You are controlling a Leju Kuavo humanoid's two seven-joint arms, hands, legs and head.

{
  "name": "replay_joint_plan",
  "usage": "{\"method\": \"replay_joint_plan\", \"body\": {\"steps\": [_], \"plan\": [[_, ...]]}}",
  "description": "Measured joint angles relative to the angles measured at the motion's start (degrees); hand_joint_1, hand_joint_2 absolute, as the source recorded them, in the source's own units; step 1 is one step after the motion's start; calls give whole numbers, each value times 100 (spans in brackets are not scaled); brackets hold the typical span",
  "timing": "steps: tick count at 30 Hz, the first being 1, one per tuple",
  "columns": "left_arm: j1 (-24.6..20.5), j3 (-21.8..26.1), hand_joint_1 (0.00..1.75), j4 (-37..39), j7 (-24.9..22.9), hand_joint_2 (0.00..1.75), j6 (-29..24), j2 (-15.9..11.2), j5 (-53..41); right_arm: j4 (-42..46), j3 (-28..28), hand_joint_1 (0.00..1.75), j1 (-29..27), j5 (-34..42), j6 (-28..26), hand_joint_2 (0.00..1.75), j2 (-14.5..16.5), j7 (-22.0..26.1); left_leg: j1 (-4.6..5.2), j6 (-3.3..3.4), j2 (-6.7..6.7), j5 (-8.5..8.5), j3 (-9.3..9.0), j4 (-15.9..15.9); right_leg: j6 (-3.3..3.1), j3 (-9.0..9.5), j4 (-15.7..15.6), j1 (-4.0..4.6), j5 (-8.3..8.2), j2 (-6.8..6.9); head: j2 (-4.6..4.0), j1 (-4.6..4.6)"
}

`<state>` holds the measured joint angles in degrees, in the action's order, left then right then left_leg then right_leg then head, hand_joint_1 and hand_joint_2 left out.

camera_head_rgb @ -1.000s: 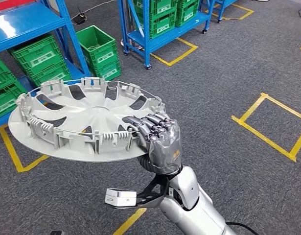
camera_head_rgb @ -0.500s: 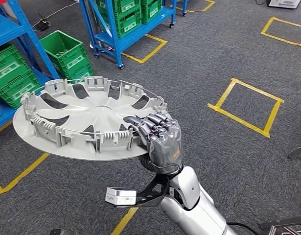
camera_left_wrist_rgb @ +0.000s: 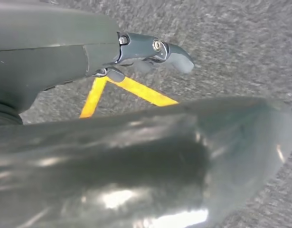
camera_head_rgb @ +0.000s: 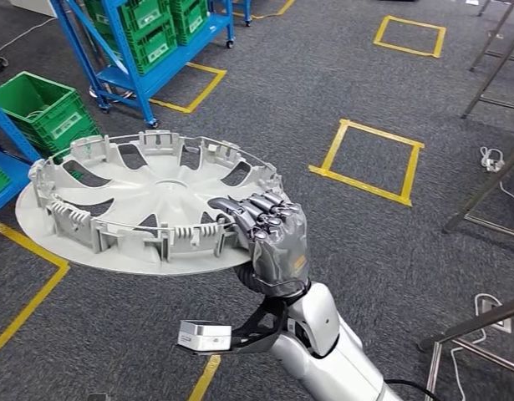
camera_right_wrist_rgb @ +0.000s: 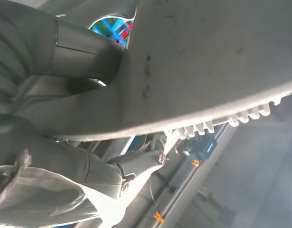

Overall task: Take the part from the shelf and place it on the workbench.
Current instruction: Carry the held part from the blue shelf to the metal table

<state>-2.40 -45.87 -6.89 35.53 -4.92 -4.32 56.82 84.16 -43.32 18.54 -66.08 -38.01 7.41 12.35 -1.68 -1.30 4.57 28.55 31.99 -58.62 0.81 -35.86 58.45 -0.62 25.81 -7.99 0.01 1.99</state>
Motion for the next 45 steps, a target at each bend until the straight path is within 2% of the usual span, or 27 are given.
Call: {"method": "replay_joint_plan", "body": {"steps": [2, 4, 6, 7, 8, 9, 11, 13, 15, 17, 18, 20, 22, 23, 24, 26, 28, 30, 31, 33, 35, 37, 38, 40, 42, 44, 45], "plan": [[-14, -10, 0, 0, 2, 0, 0, 3, 1, 0, 13, 175, -8, 3, -1, 175, 0, 5, 4, 86, -159, -36, -8, 41, 53, -116, 142, 15, 92, 225, -1, 34], [-14, -15, 0, 1, 3, 0, 0, -3, 2, 0, 21, 175, -1, 7, -2, 175, 3, 11, 29, 149, -338, -48, -12, 63, 82, -410, 732, 35, 406, 626, -1, 78], [4, -19, 0, 1, 3, 0, 0, -10, 9, -3, 27, 175, -2, 8, -2, 175, 4, 5, 66, 171, -527, -41, -10, 60, 96, -749, 1455, 28, 689, 760, -1, 89], [7, -22, 0, 1, 3, 0, 0, -14, 18, -4, 31, 175, -8, 8, -2, 175, 4, -4, 80, 174, -615, -38, -10, 60, 93, -815, 1603, 26, 702, 772, -1, 90], [3, -31, 0, 1, 3, 0, 1, -16, 32, -6, 36, 175, -13, 5, -2, 175, 4, -16, 91, 176, -695, -34, -12, 59, 80, -762, 1518, 30, 612, 789, -1, 90], [-7, -42, 0, 1, 3, 0, 3, -16, 48, -7, 40, 175, -15, 1, -2, 175, 4, -27, 101, 175, -766, -29, -17, 59, 59, -591, 1217, 38, 448, 830, -1, 91], [-22, -75, 0, 1, 5, 0, 16, -17, 77, -4, 43, 175, -2, -12, -2, 175, 5, -42, 124, 154, -884, -9, -31, 55, -9, -129, 403, 93, 187, 1066, -1, 90], [-25, -104, 0, 1, 8, 0, 32, -18, 92, -1, 44, 175, 12, -25, -2, 175, 5, -54, 147, 114, -984, 7, -39, 49, -74, 104, 5, 153, 136, 1207, -1, 85], [-30, -117, 0, 1, 11, 0, 43, -18, 101, -1, 57, 175, 12, -38, -2, 175, 5, -68, 150, 61, -1092, 16, -52, 54, -134, 111, -28, 168, 121, 1099, -1, 83], [-41, -122, 0, 1, 15, 0, 56, -15, 103, 1, 70, 175, 13, -48, -2, 175, 7, -75, 127, 4, -961, 121, -28, -48, -196, 121, -74, 141, 83, 977, -1, 76], [-41, -126, 0, 1, 16, 0, 61, -12, 104, 1, 72, 175, 15, -51, -2, 175, 9, -75, 115, -19, -814, 251, 49, -238, -224, 132, -98, 121, 66, 919, -1, 66], [-22, -134, 0, 1, 19, 0, 64, -10, 112, -1, 72, 175, 16, -65, -2, 175, 12, -75, 98, -48, -552, 603, 368, -941, -248, 137, -102, 105, 58, 788, -1, 48], [5, -143, 0, 1, 19, 0, 62, -17, 120, -3, 73, 175, 5, -87, -2, 175, 13, -74, 95, -69, -501, 746, 647, -1489, -252, 138, -86, 104, 60, 622, -1, 41], [12, -147, 0, 1, 19, 0, 61, -21, 121, -3, 73, 175, -3, -101, -2, 175, 13, -73, 91, -73, -494, 650, 661, -1477, -250, 139, -74, 100, 61, 537, -1, 41], [12, -152, 0, 1, 19, 0, 61, -23, 121, -4, 74, 175, -9, -113, -2, 175, 13, -72, 82, -76, -473, 455, 573, -1248, -243, 140, -56, 92, 65, 455, -1, 41], [9, -158, 0, 1, 19, 0, 61, -25, 122, -3, 74, 175, -12, -130, -2, 175, 14, -68, 43, -82, -250, 65, 278, -540, -205, 124, 0, 80, 86, 302, -1, 39], [9, -169, 0, 2, 28, 0, 61, -24, 131, -1, 74, 175, -13, -148, -2, 175, 19, -65, 22, -57, -36, -31, 94, -115, -138, 62, 52, 68, 86, 164, -1, 40], [5, -194, 0, 3, 37, 0, 61, -24, 142, 3, 79, 175, -27, -172, -2, 175, 22, -55, 39, 5, -74, 3, 70, -54, -63, 4, 49, 47, 52, 40, -1, 41], [-2, -208, 0, 3, 38, 0, 61, -22, 144, 3, 82, 175, -39, -180, -2, 175, 22, -49, 41, 41, -141, -14, 70, -37, -33, -25, 52, 41, 54, 43, -1, 41], [-15, -230, 0, 3, 42, 0, 61, -23, 150, 2, 86, 175, -49, -188, -2, 175, 22, -42, 38, 125, -281, -46, 57, 9, 13, -170, 289, 54, 210, 291, -1, 72], [-4, -247, 0, 4, 45, 0, 61, -28, 151, 1, 87, 175, -51, -200, -2, 175, 22, -44, 58, 178, -433, -50, 53, 24, 49, -499, 964, 54, 545, 638, -1, 102], [15, -256, 0, 6, 44, 0, 61, -33, 152, -2, 87, 175, -64, -211, -2, 175, 21, -58, 79, 192, -600, -41, 54, 23, 70, -793, 1572, 40, 744, 753, -1, 102], [15, -258, 0, 7, 44, 0, 61, -35, 153, -3, 87, 175, -70, -213, -2, 175, 20, -67, 85, 194, -679, -37, 52, 22, 71, -809, 1608, 39, 703, 773, -1, 103], [4, -266, 0, 7, 44, 0, 60, -35, 148, -5, 88, 175, -71, -205, -2, 175, 20, -80, 92, 182, -811, -22, 38, 22, 45, -501, 1047, 48, 388, 873, -1, 105], [2, -284, 0, 7, 44, 0, 59, -34, 142, -2, 89, 175, -57, -192, -2, 175, 21, -85, 114, 145, -925, 4, 16, 17, -17, -83, 306, 111, 175, 1162, -1, 100], [8, -309, 0, 7, 45, 0, 60, -33, 145, 1, 88, 175, -51, -184, -2, 175, 22, -90, 139, 97, -1043, 24, -6, 16, -84, 74, 27, 174, 164, 1294, -1, 94], [4, -326, 0, 7, 45, 0, 60, -33, 150, 1, 88, 175, -52, -181, -2, 175, 22, -98, 144, 71, -1111, 30, -22, 20, -119, 80, 9, 181, 150, 1221, -1, 94]]}}
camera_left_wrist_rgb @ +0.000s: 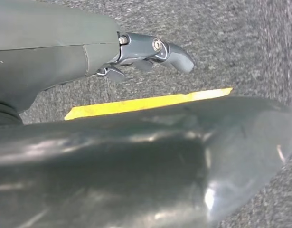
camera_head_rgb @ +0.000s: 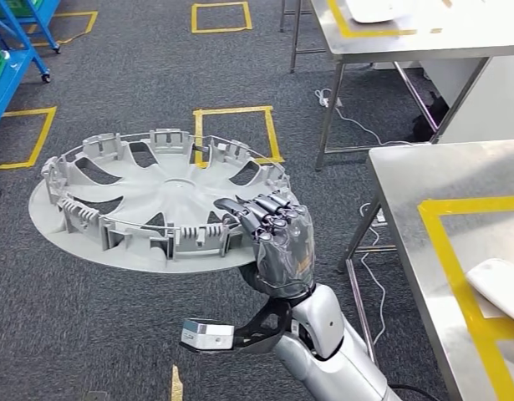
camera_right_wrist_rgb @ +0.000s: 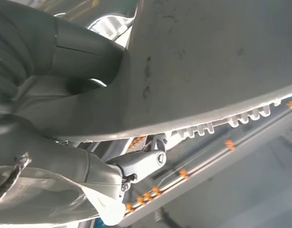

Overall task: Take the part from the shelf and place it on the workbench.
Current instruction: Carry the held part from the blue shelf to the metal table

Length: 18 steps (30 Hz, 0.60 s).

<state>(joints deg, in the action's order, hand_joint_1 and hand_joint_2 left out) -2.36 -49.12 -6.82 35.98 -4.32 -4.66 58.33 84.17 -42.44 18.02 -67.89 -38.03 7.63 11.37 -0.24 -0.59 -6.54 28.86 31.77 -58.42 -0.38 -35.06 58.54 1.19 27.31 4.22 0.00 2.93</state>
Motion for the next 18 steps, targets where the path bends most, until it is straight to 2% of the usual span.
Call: {"method": "replay_joint_plan", "body": {"steps": [1, 2, 3, 5, 6, 7, 8, 9, 10, 11, 12, 14, 16, 17, 18], "plan": [[-8, -20, 0, 0, 0, 0, 1, -1, 9, 1, 2, 175, -5, 2, 0, 175, 0, -8, -10, -32, -15, 22, -17, -1, -32, 7, -20, -11, -15, -76, 0, 2], [-15, -39, 0, 0, 0, 0, 3, -1, 20, 1, 3, 175, -4, 2, 0, 175, 0, -16, -23, -60, 57, 75, -16, -44, -65, 19, -43, -26, -31, -146, 0, -1], [-21, -58, 0, 0, 0, 0, 4, 2, 29, 1, 5, 175, 0, 2, 0, 175, 1, -19, -36, -84, 192, 185, 32, -189, -100, 32, -66, -47, -47, -216, 0, -11], [-8, -80, 0, 0, 0, 0, 5, 4, 44, 1, 5, 175, 6, -1, 0, 175, 2, -20, -51, -106, 503, 522, 303, -803, -139, 48, -82, -71, -59, -359, 0, -37], [5, -87, 0, 1, -1, 0, 5, 1, 49, 0, 5, 175, 2, -3, 0, 175, 2, -21, -52, -112, 575, 679, 488, -1181, -147, 48, -79, -72, -58, -442, 0, -45], [19, -96, 0, 1, -2, 0, 5, -4, 62, 0, 5, 175, -3, -7, 0, 175, 2, -23, -52, -116, 601, 752, 634, -1458, -149, 50, -74, -70, -58, -528, 0, -47], [27, -106, 0, 2, -2, 0, 5, -9, 78, 0, 5, 175, -9, -15, 0, 175, 2, -24, -52, -117, 612, 708, 701, -1552, -150, 51, -64, -71, -57, -621, 0, -47], [28, -119, 0, 3, -2, 0, 5, -13, 93, 0, 5, 175, -13, -27, 0, 175, 2, -25, -55, -114, 626, 551, 670, -1426, -146, 55, -51, -74, -55, -713, 0, -47], [25, -133, 0, 4, -2, 0, 5, -17, 107, 0, 5, 175, -15, -39, 0, 175, 2, -24, -63, -110, 672, 319, 553, -1119, -137, 60, -33, -80, -49, -799, 0, -47], [18, -149, 0, 7, -2, 0, 5, -22, 115, 0, 5, 175, -15, -53, 0, 175, 2, -23, -77, -104, 780, 117, 402, -760, -123, 60, -15, -87, -40, -877, 0, -46], [14, -167, 0, 10, -2, 0, 5, -26, 120, 0, 5, 175, -10, -62, 0, 175, 2, -22, -93, -98, 897, -14, 264, -432, -102, 48, 14, -86, -30, -951, 0, -44], [6, -200, 0, 15, -2, 0, 5, -32, 138, 2, 7, 175, -6, -80, 0, 175, 3, -22, -99, -71, 1043, -49, 139, -134, -38, -7, 43, -94, -38, -1073, 1, -48], [-6, -216, 0, 15, 0, 0, 7, -33, 151, 2, 13, 175, -13, -95, 0, 175, 3, -22, -89, -19, 963, -49, 131, -83, 32, -63, 35, -111, -64, -1165, 1, -51], [-15, -218, 0, 15, 2, 0, 8, -33, 154, 2, 17, 175, -16, -100, 0, 175, 3, -22, -91, 15, 905, -65, 125, -59, 60, -97, 56, -109, -43, -1098, 1, -44], [-22, -220, 0, 15, 3, 0, 9, -32, 155, 2, 20, 175, -12, -106, 0, 175, 2, -22, -93, 54, 842, -79, 119, -36, 85, -163, 165, -100, 34, -958, 1, -25]]}}
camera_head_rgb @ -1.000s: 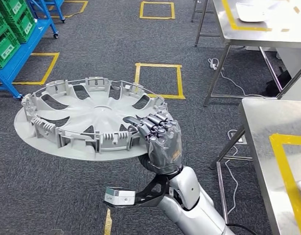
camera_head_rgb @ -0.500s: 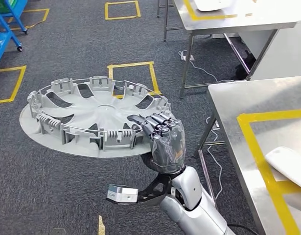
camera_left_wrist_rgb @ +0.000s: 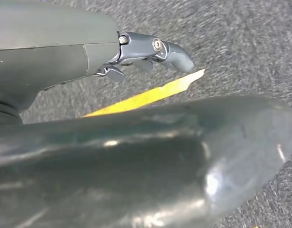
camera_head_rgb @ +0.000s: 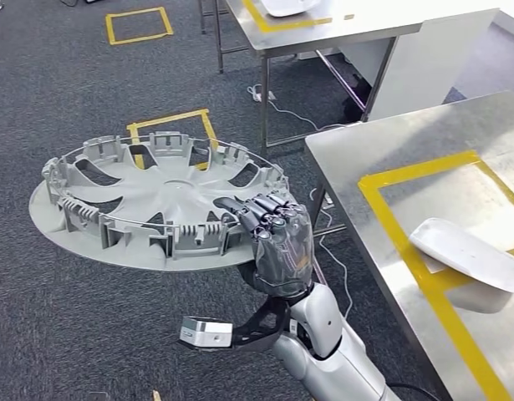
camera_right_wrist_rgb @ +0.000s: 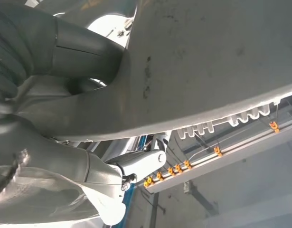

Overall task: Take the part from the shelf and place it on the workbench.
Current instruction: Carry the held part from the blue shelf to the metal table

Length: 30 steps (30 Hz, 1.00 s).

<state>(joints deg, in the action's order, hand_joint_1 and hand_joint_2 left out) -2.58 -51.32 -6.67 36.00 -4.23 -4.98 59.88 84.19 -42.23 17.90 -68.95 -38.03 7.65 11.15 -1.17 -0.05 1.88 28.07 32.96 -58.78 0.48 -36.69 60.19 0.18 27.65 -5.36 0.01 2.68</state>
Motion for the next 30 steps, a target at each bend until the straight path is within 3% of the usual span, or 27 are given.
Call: {"method": "replay_joint_plan", "body": {"steps": [2, 4, 5, 6, 7, 9, 11, 13, 14, 16, 18, 20, 21, 23, 25, 27, 29, 30], "plan": [[2, -4, 0, 1, 1, 0, 1, -3, 5, 0, 3, 175, 10, -19, 0, 175, 1, -2, 9, 58, -139, -9, -9, 27, 42, -279, 561, 8, 300, 356, -1, 33], [20, -14, 0, 2, 2, 0, 1, -7, 22, -2, 5, 175, 8, -38, 0, 175, -1, -14, 25, 80, -294, -1, -8, 26, 73, -626, 1269, -12, 572, 482, -1, 43], [22, -23, 0, 2, 2, 0, 2, -9, 34, -2, 7, 175, 3, -46, 0, 175, -3, -27, 29, 81, -373, 5, -9, 26, 80, -704, 1416, -19, 581, 495, -1, 43], [18, -32, 0, 2, 2, 0, 3, -9, 45, -2, 8, 175, 0, -55, 0, 175, -4, -42, 31, 80, -445, 11, -14, 26, 79, -672, 1348, -23, 491, 511, -1, 44], [12, -43, 0, 2, 1, 0, 6, -8, 55, -2, 9, 175, -1, -63, 0, 175, -4, -54, 32, 73, -513, 20, -24, 26, 69, -517, 1055, -22, 320, 553, -1, 45], [3, -67, 0, 2, 0, 0, 9, -5, 68, -1, 10, 175, 12, -77, 0, 175, -4, -68, 45, 40, -632, 47, -55, 24, 21, -72, 253, 27, 36, 801, -1, 45], [4, -91, 0, 2, -4, 0, 10, -4, 73, 1, 10, 175, 25, -86, 0, 175, -3, -68, 69, -7, -744, 70, -79, 19, -46, 167, -157, 87, -31, 968, 0, 38], [-6, -112, 0, 2, -7, 0, 10, -5, 74, 1, 13, 175, 21, -90, 0, 175, -4, -74, 77, -60, -870, 81, -111, 35, -109, 178, -189, 102, -40, 858, 0, 33], [-17, -121, 0, 2, -7, 0, 10, -5, 75, 2, 14, 175, 16, -90, 0, 175, -4, -78, 68, -91, -848, 106, -128, 26, -137, 186, -213, 89, -56, 786, -1, 28], [-33, -137, 0, 3, -7, 0, 11, 2, 75, 7, 16, 175, 19, -90, 0, 175, -3, -82, 42, -142, -591, 287, -46, -218, -199, 215, -263, 47, -91, 658, -1, 7], [-15, -144, 0, 5, -8, 0, 11, 3, 80, 10, 16, 175, 23, -91, 0, 175, -1, -79, 24, -169, -299, 623, 275, -895, -229, 227, -272, 26, -103, 521, -1, -16], [16, -146, 0, 8, -9, 0, 11, -5, 92, 10, 17, 175, 17, -96, 0, 175, -2, -79, 23, -189, -237, 786, 598, -1492, -236, 230, -263, 26, -103, 351, -1, -24], [23, -148, 0, 9, -9, 0, 15, -7, 100, 9, 17, 175, 14, -103, 0, 175, -2, -85, 21, -193, -227, 695, 644, -1518, -235, 231, -253, 24, -102, 259, -1, -24], [18, -159, 0, 9, -9, 0, 24, -10, 122, 9, 16, 175, 13, -127, 0, 175, -2, -102, 6, -189, -144, 257, 444, -966, -215, 234, -215, 11, -90, 89, -1, -25], [6, -181, 0, 13, -7, 0, 31, -12, 146, 11, 17, 175, 19, -152, 0, 175, -2, -121, -23, -169, 110, -11, 172, -320, -170, 206, -156, 6, -69, -53, -1, -23], [2, -217, 0, 19, -1, 0, 32, -11, 178, 19, 18, 175, 24, -181, 0, 175, -3, -132, -23, -129, 247, -3, 76, -90, -102, 143, -127, -11, -78, -179, -1, -25], [-10, -257, 0, 20, 3, 0, 32, -3, 201, 28, 18, 175, 16, -208, 0, 175, -5, -133, -22, -62, 137, -16, 63, -42, -29, 79, -134, -28, -98, -261, -1, -28], [-21, -271, 0, 20, 4, 0, 33, -1, 204, 31, 18, 175, 15, -213, 0, 175, -6, -133, -30, -23, 72, -30, 55, -19, 3, 37, -92, -18, -60, -178, -1, -10]]}}
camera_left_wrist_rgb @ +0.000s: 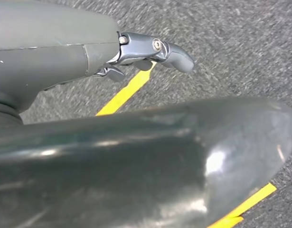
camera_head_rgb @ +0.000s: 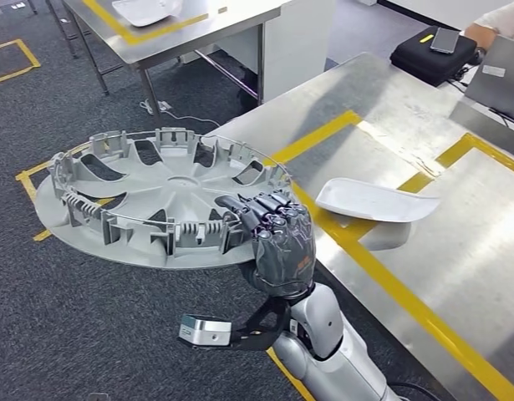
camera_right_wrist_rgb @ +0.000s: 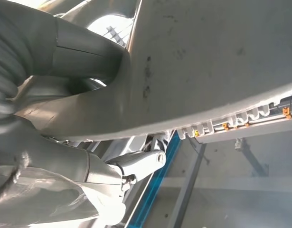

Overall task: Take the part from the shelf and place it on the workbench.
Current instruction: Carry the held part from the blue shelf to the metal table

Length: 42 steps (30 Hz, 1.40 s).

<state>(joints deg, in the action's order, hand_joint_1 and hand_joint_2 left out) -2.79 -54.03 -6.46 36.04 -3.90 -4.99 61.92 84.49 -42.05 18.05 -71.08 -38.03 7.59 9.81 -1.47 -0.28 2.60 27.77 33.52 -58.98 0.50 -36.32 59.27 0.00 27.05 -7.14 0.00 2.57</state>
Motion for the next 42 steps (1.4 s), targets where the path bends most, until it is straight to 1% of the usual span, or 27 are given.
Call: {"method": "replay_joint_plan", "body": {"steps": [1, 3, 5, 6, 7, 8, 10, 12, 14, 16, 18, 20, 21, 22, 23, 25, 27, 29, 30, 32, 34, 35, 36, 37, 38, 40, 42], "plan": [[-7, -10, 0, 1, -1, 0, 1, 2, 4, 0, -1, 175, 5, -1, 0, 175, -1, 0, -9, 36, -76, -14, -6, 24, 31, -91, 149, 11, 98, 153, 0, 26], [-2, -29, 0, 2, -4, 0, 1, -4, 6, -5, -5, 175, 16, 1, 0, 175, -1, -1, 1, 85, -228, -18, -13, 46, 84, -406, 775, 12, 425, 523, 0, 72], [18, -52, 0, 3, -15, 0, 1, -6, 3, -21, -10, 175, 12, 4, 0, 175, -3, -7, 17, 101, -399, -7, -14, 46, 123, -728, 1420, -13, 651, 661, 0, 75], [20, -65, 0, 3, -21, 0, 1, -6, -2, -33, -10, 175, 9, 7, 0, 175, -4, -11, 20, 99, -480, -1, -16, 46, 133, -767, 1495, -22, 624, 687, 0, 76], [16, -82, 0, 3, -26, 0, 1, -6, -9, -46, -11, 175, 7, 11, 0, 175, -5, -20, 21, 93, -554, 7, -24, 45, 135, -684, 1341, -27, 499, 720, 0, 75], [10, -104, 0, 3, -30, 0, 2, -6, -18, -57, -12, 175, 7, 15, 0, 175, -7, -29, 21, 81, -619, 17, -37, 45, 128, -494, 997, -26, 316, 788, 0, 77], [5, -144, 0, 3, -36, 0, 3, -8, -34, -65, -15, 175, 23, 18, 0, 175, -7, -40, 44, 33, -734, 49, -69, 40, 83, -63, 238, 14, 71, 1047, 0, 75], [5, -168, 0, 4, -44, 0, 4, -15, -54, -66, -18, 175, 41, 18, 0, 175, -7, -43, 76, -27, -842, 75, -101, 39, 17, 118, -69, 57, 40, 1152, 0, 69], [-6, -188, 0, 4, -52, 0, 13, -20, -67, -66, -20, 175, 45, 18, 0, 175, -10, -49, 77, -83, -946, 99, -142, 53, -56, 127, -90, 49, 25, 1006, 1, 67], [-20, -205, 0, 4, -53, 0, 27, -18, -73, -66, -20, 175, 51, 19, 0, 175, -12, -54, 55, -133, -785, 234, -117, -92, -128, 150, -124, 16, 0, 875, 1, 46], [-12, -225, 0, 4, -58, 0, 36, -22, -77, -69, -22, 175, 60, 19, 0, 175, -11, -54, 40, -156, -458, 568, 148, -696, -182, 168, -141, -2, -14, 739, 0, 8], [18, -249, 0, 5, -67, 0, 36, -39, -78, -76, -24, 175, 60, 19, 0, 175, -11, -61, 39, -161, -320, 834, 525, -1424, -204, 174, -137, 4, -13, 567, 0, -9], [29, -260, 0, 6, -70, 0, 37, -48, -78, -81, -24, 175, 58, 19, 0, 175, -11, -65, 40, -158, -305, 817, 625, -1573, -206, 179, -135, 7, -13, 477, 0, -10], [32, -271, 0, 6, -72, 0, 37, -53, -78, -86, -24, 175, 56, 19, 0, 175, -11, -69, 39, -149, -293, 682, 627, -1504, -204, 188, -131, 7, -11, 387, 0, -10], [30, -281, 0, 6, -72, 0, 37, -56, -78, -90, -24, 175, 55, 19, 0, 175, -11, -70, 38, -136, -257, 458, 533, -1227, -198, 200, -125, 5, -7, 302, 0, -10], [25, -294, 0, 8, -72, 0, 36, -63, -79, -92, -24, 175, 59, 18, 0, 175, -11, -72, 19, -97, -26, 43, 244, -476, -166, 204, -99, 6, 12, 143, 0, -8], [23, -300, 0, 10, -80, 0, 32, -69, -78, -95, -24, 175, 65, 13, 0, 175, -12, -82, 9, -68, 153, -55, 77, -69, -106, 166, -74, 0, 16, 7, 0, -6], [10, -305, 0, 10, -91, 0, 22, -68, -76, -96, -24, 175, 64, 5, 0, 175, -13, -101, 15, -33, 88, -23, 45, -11, -33, 121, -83, -18, 1, -109, 0, -8], [-2, -309, 0, 10, -92, 0, 17, -66, -75, -96, -25, 175, 63, 3, 0, 175, -14, -109, 12, -6, 23, -32, 32, 13, 0, 94, -68, -16, 17, -60, 0, -5], [-16, -320, 0, 10, -90, 0, 8, -60, -70, -95, -34, 175, 79, 1, 0, 175, -15, -117, -4, 63, -114, -48, 4, 59, 61, -69, 213, 1, 193, 252, 0, 35], [-4, -336, 0, 10, -84, 0, 2, -61, -51, -96, -46, 175, 93, -3, 0, 175, -19, -122, 10, 105, -266, -40, -6, 66, 111, -427, 913, -11, 523, 588, 0, 72], [5, -345, 0, 10, -79, 0, 1, -62, -37, -96, -51, 175, 93, -4, 0, 175, -22, -126, 16, 109, -350, -32, -8, 65, 130, -611, 1259, -24, 641, 650, 0, 72], [10, -357, 0, 10, -74, 0, -1, -62, -21, -96, -54, 175, 88, -5, 0, 175, -29, -129, 19, 109, -432, -24, -12, 64, 142, -717, 1448, -33, 664, 679, 0, 73], [8, -371, 0, 10, -69, 0, -1, -61, -8, -96, -58, 175, 85, -6, 0, 175, -36, -133, 20, 105, -506, -13, -21, 63, 147, -711, 1418, -39, 579, 702, 0, 73], [2, -385, 0, 10, -67, 0, -1, -57, 0, -96, -61, 175, 83, -6, 0, 175, -42, -139, 20, 95, -573, 0, -37, 63, 144, -589, 1176, -42, 413, 737, 0, 74], [-8, -415, 0, 10, -66, 0, 1, -50, 21, -96, -67, 175, 95, -6, 0, 175, -46, -146, 36, 53, -696, 37, -82, 61, 106, -158, 392, -6, 87, 964, 0, 76], [-9, -435, 0, 10, -67, 0, 2, -50, 42, -94, -71, 175, 112, -12, 0, 175, -45, -147, 67, -7, -810, 71, -116, 57, 38, 100, -58, 42, -9, 1128, 1, 68]]}}
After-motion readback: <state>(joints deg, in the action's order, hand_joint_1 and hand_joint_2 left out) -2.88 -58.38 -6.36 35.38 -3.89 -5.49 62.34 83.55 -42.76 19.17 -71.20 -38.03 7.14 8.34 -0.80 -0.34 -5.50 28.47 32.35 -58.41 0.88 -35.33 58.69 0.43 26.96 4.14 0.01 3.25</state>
